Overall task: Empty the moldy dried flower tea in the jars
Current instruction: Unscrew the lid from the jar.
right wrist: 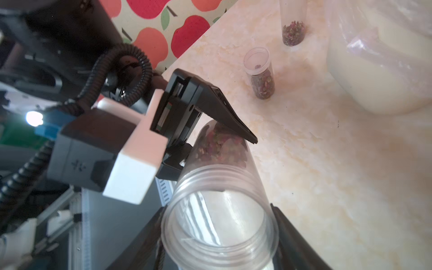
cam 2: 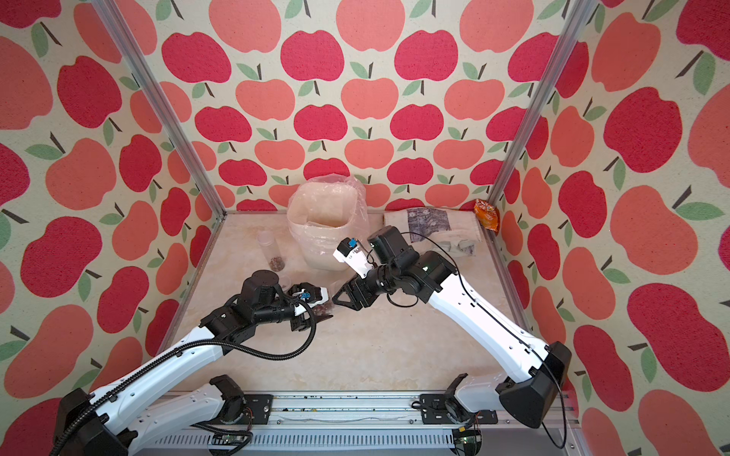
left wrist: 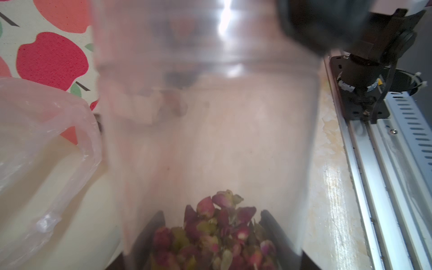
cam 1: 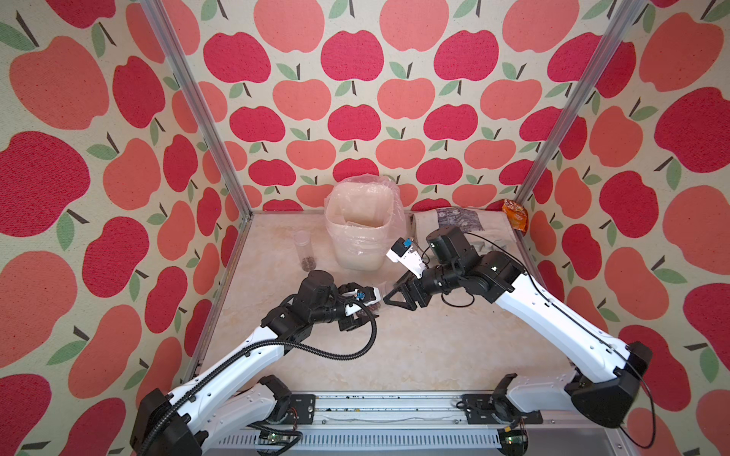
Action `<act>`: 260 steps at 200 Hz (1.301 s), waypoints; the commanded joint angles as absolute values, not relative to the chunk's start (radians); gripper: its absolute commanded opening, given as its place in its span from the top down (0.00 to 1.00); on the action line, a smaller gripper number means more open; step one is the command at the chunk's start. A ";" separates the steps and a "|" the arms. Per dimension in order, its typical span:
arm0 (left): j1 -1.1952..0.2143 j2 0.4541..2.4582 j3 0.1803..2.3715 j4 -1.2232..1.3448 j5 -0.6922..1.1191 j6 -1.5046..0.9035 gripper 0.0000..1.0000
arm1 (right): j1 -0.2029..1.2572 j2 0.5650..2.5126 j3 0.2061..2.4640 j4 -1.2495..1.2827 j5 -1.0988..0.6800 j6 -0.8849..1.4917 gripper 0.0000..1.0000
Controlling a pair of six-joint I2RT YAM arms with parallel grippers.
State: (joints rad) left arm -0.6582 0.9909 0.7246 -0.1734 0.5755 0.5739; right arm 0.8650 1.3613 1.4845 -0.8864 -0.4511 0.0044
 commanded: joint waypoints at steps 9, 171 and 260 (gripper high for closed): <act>-0.630 1.041 0.798 -0.290 0.937 0.558 0.81 | 0.908 1.389 1.579 -1.073 -0.368 -0.468 0.79; -0.664 1.048 0.755 -0.153 0.505 0.571 0.81 | 0.863 1.104 1.416 -0.701 -0.445 -0.042 0.01; -0.756 1.017 0.697 0.015 0.188 0.664 0.82 | 0.730 1.193 1.288 -0.672 -0.450 0.434 0.01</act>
State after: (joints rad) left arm -0.7437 1.0458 0.7174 -0.0624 0.2695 0.6315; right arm 0.7429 1.1881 1.3296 -0.7044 -0.4072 0.3206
